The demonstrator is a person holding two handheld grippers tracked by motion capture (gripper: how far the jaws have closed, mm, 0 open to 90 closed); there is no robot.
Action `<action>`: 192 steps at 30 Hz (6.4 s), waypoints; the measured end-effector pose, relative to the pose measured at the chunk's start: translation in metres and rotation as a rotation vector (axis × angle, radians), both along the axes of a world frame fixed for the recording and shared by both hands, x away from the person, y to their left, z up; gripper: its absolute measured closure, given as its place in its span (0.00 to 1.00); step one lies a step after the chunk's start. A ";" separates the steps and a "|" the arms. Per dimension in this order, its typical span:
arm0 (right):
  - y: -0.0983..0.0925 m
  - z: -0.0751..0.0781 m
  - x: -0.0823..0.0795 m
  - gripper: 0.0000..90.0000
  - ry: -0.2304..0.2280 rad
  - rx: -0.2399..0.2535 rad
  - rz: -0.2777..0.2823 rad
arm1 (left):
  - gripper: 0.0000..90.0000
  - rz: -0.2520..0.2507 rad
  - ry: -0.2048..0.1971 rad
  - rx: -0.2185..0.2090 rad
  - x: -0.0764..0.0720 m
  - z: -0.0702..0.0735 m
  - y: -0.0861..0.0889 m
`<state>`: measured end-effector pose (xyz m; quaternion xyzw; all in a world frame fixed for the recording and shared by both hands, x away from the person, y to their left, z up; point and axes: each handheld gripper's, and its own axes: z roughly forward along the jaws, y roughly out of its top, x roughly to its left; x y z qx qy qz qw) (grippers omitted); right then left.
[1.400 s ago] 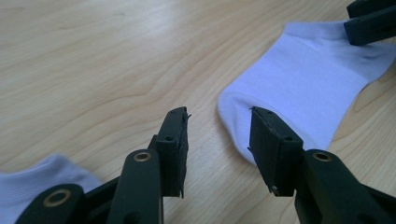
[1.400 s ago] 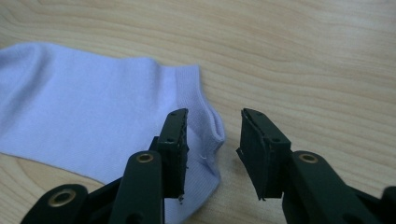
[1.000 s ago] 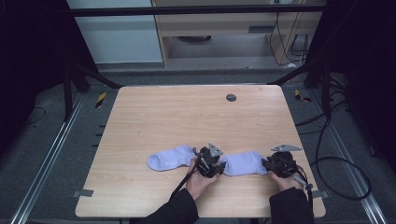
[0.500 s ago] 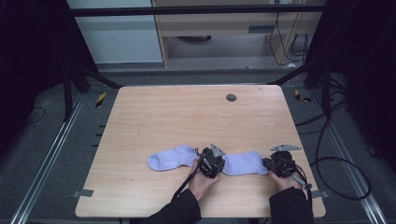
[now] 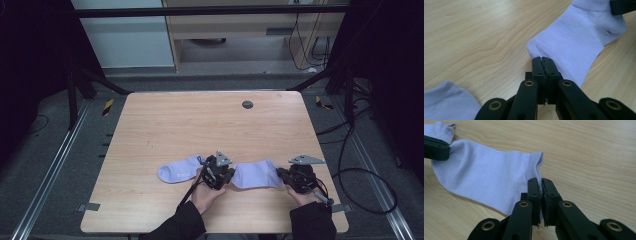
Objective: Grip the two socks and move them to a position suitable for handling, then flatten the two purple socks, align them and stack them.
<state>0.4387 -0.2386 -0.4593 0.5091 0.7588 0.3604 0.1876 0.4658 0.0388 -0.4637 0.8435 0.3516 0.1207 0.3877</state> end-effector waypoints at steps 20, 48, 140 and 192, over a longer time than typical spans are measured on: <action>0.058 0.014 -0.021 0.96 -0.003 0.048 0.112 | 0.99 0.007 0.000 0.012 -0.030 0.017 0.077; 0.120 -0.019 -0.028 0.95 0.091 0.000 0.246 | 0.97 0.051 0.074 0.086 -0.045 -0.019 0.131; 0.207 -0.036 0.085 0.74 0.069 -0.034 0.199 | 0.76 0.333 0.013 0.089 0.012 -0.031 0.204; 0.121 0.018 -0.021 0.97 -0.003 0.053 0.246 | 0.97 0.083 0.004 -0.061 -0.037 0.014 0.148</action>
